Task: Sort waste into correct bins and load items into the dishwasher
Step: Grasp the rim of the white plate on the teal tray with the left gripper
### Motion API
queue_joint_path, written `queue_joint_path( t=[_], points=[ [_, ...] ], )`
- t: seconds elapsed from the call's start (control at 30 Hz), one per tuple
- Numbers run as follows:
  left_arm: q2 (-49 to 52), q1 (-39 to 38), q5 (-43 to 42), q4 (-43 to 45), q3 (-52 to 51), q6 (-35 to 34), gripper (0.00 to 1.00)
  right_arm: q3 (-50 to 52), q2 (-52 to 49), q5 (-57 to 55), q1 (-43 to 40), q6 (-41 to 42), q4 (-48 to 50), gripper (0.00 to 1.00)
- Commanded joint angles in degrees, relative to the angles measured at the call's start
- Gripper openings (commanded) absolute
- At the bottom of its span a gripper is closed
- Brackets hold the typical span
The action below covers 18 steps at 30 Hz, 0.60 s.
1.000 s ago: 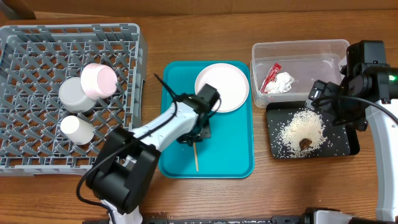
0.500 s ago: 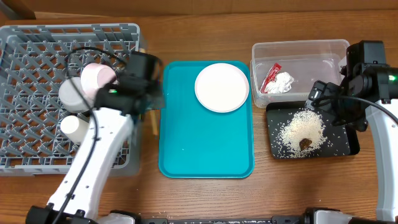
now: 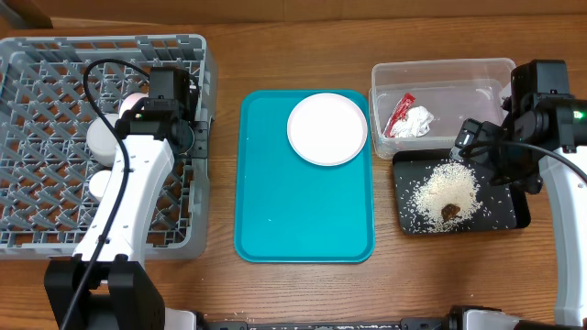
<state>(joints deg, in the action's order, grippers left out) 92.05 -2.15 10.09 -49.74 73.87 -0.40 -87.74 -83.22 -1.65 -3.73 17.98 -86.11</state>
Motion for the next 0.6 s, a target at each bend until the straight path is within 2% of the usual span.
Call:
queue_joint_path(
  t=[0.0, 0.1, 0.17, 0.37, 0.57],
  points=[
    [-1.2, -2.0, -7.1, 0.2, 1.1, 1.3, 0.59, -0.4, 0.1, 0.3, -0.1, -0.2, 0.3, 1.00],
    [-1.5, -7.2, -17.3, 2.6, 1.4, 3.1, 0.59, -0.4, 0.1, 0.4, -0.1, -0.2, 0.6, 1.00],
    [-1.1, -11.1, -19.7, 4.9, 1.4, 5.0, 0.59, -0.4, 0.1, 0.4, -0.1, -0.2, 0.6, 1.00],
    [3.0, -23.3, -18.9, 14.6, 1.3, 12.9, 0.83, -0.4, 0.1, 0.4, -0.1, -0.2, 0.5, 1.00],
    [14.2, -30.1, -17.4, 23.6, 1.3, 13.3, 0.90, -0.4, 0.1, 0.4, -0.1, -0.2, 0.3, 1.00]
  ],
)
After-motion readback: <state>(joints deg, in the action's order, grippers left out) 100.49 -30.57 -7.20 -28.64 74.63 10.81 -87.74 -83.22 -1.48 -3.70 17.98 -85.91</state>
